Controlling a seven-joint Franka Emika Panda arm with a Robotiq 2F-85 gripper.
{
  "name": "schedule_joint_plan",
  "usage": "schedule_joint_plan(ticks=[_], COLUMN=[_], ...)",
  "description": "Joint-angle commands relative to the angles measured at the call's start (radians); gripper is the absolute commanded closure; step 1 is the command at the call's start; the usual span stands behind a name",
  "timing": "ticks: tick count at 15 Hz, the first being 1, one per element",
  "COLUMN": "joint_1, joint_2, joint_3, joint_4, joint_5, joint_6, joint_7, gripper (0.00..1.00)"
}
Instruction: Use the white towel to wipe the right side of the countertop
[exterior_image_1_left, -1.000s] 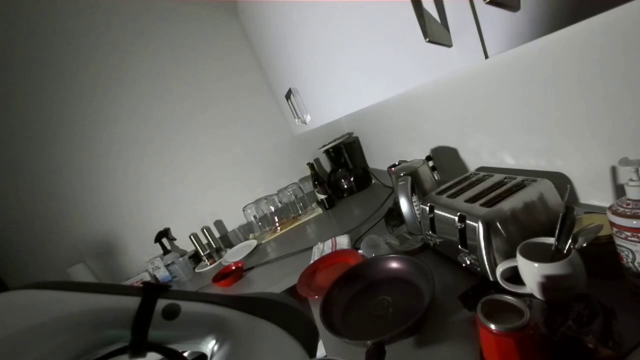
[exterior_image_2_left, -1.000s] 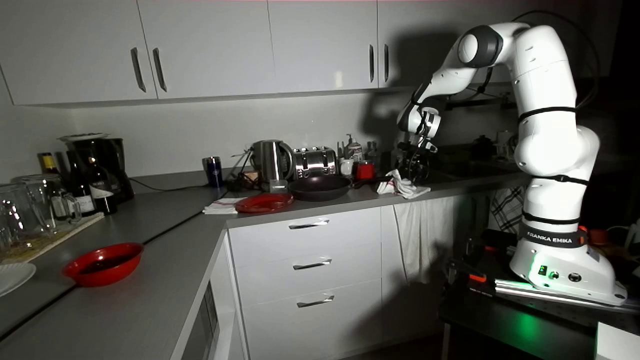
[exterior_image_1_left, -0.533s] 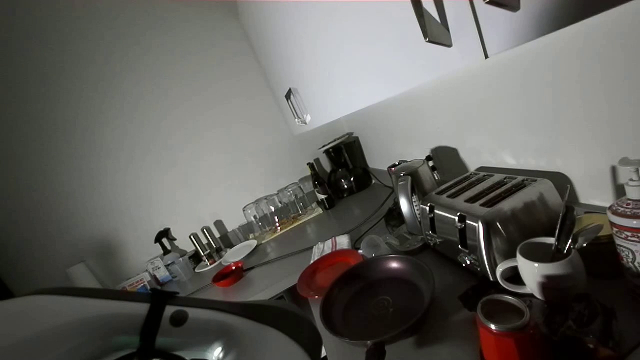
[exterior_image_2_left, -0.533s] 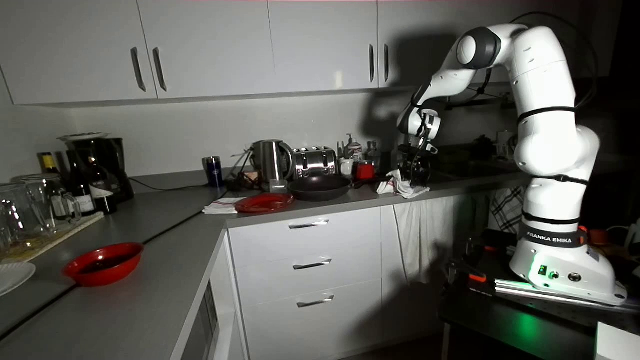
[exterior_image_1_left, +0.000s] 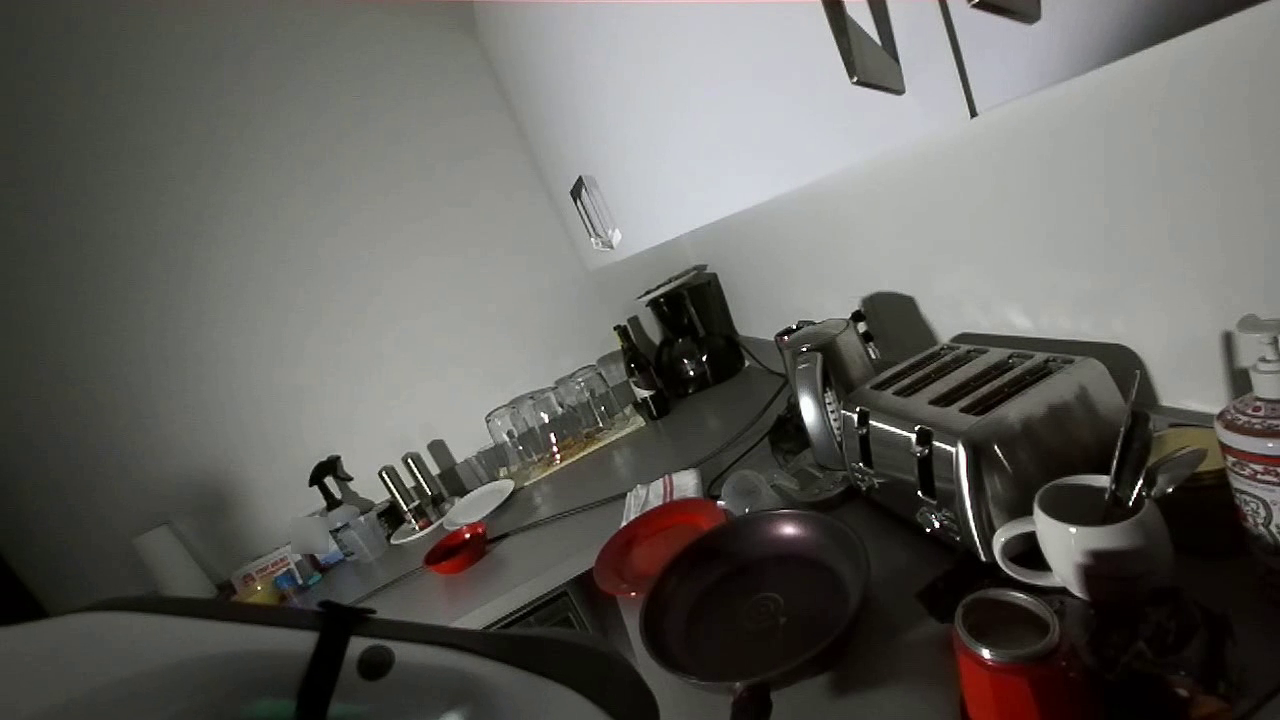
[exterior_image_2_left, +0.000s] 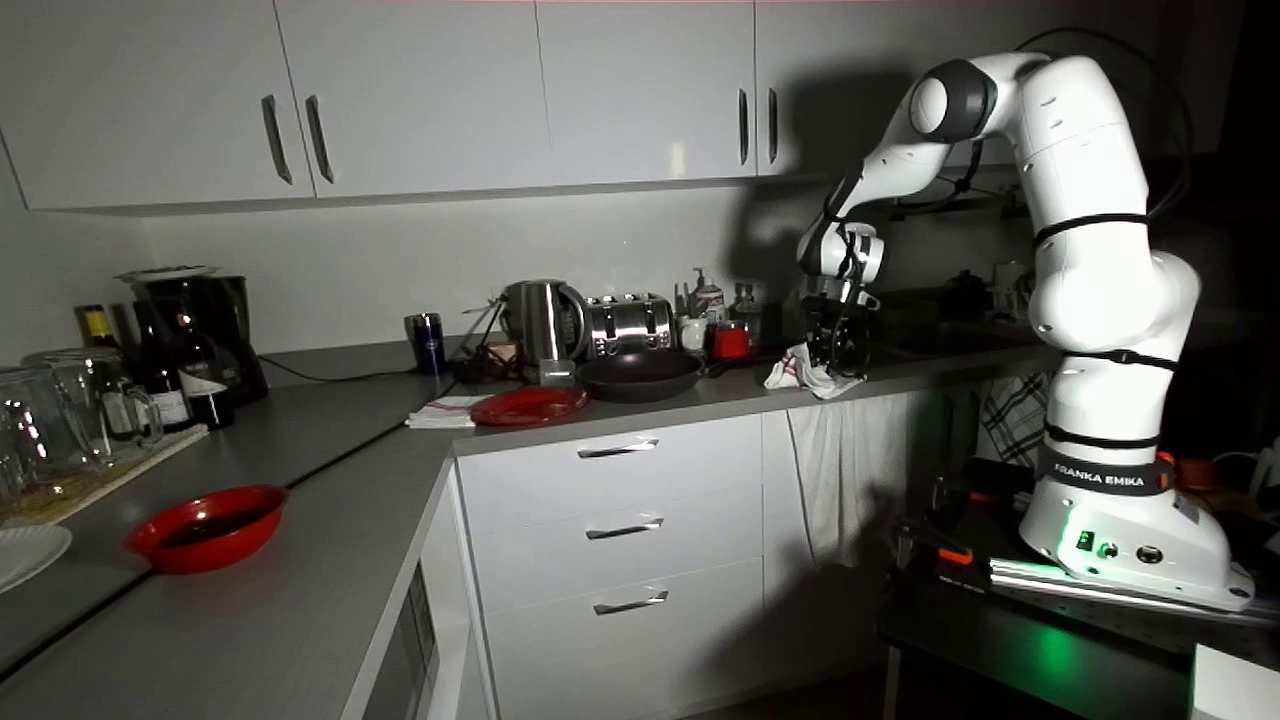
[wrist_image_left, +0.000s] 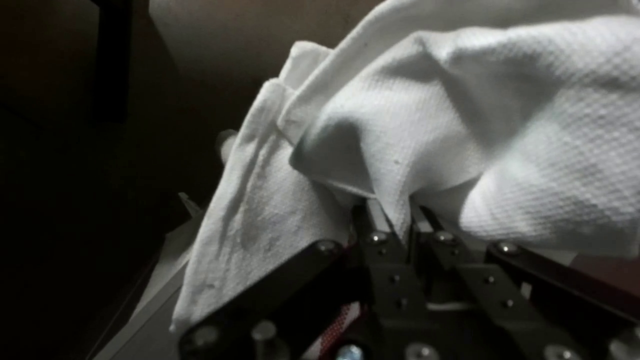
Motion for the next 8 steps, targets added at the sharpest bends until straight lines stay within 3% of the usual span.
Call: schedule_joint_plan(ticks=[1,8], joint_1=[-0.015,-0.067], joint_2=[0.020,0.001], joint_3=[-0.023,-0.099], joint_4=[0.000,-0.021], joint_5=[-0.040,-0.083], joint_6=[0.020,0.057], joint_7=[0.009,0.010], gripper=[0.96,0.96])
